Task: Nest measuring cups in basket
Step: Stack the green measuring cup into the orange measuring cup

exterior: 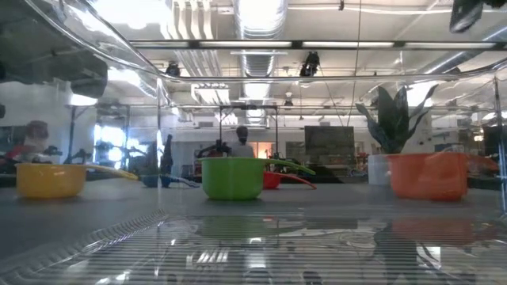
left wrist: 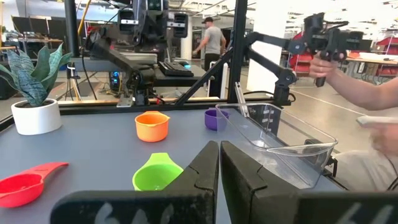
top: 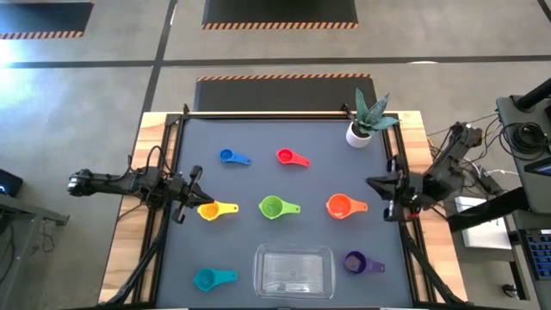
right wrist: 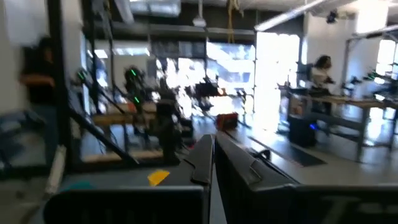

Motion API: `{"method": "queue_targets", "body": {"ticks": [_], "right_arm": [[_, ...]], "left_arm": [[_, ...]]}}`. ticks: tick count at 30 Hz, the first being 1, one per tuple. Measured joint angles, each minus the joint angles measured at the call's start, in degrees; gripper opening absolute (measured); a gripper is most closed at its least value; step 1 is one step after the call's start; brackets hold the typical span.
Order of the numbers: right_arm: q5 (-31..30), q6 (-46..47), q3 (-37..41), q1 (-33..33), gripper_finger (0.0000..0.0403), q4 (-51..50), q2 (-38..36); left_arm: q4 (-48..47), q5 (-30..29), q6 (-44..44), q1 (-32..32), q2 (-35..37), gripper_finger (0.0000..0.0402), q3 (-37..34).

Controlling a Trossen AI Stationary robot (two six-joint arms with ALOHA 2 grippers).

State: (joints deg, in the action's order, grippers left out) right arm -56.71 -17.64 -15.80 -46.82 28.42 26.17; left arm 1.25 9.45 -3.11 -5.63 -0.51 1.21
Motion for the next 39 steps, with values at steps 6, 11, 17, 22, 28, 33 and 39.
{"method": "queue_targets", "body": {"ticks": [6,11,17,22,28,33,39], "right_arm": [[-1.9,5.9,-8.2,0.7,0.0016,-4.1,12.5],[-1.5,11.5,-12.1,1.3,0.0049,-5.8,19.7],[0.1,14.7,-13.8,5.3,0.0117,-6.0,23.4],[6.4,19.5,-14.1,10.8,0.0166,-9.8,24.0],[10.8,26.1,-13.9,15.7,0.0196,-13.4,25.5],[11.8,27.2,-14.0,16.9,0.0199,-13.4,27.1],[11.8,28.6,-14.0,19.7,0.0199,-13.2,29.7]], "left_arm": [[0.0,0.0,0.0,0.0,0.0,0.0,0.0],[0.0,0.0,0.0,0.0,0.0,0.0,0.0],[0.0,0.0,0.0,0.0,0.0,0.0,0.0],[0.0,0.0,0.0,0.0,0.0,0.0,0.0],[0.0,0.0,0.0,0.0,0.0,0.0,0.0],[0.0,0.0,0.0,0.0,0.0,0.0,0.0],[0.0,0.0,0.0,0.0,0.0,0.0,0.0]]}}
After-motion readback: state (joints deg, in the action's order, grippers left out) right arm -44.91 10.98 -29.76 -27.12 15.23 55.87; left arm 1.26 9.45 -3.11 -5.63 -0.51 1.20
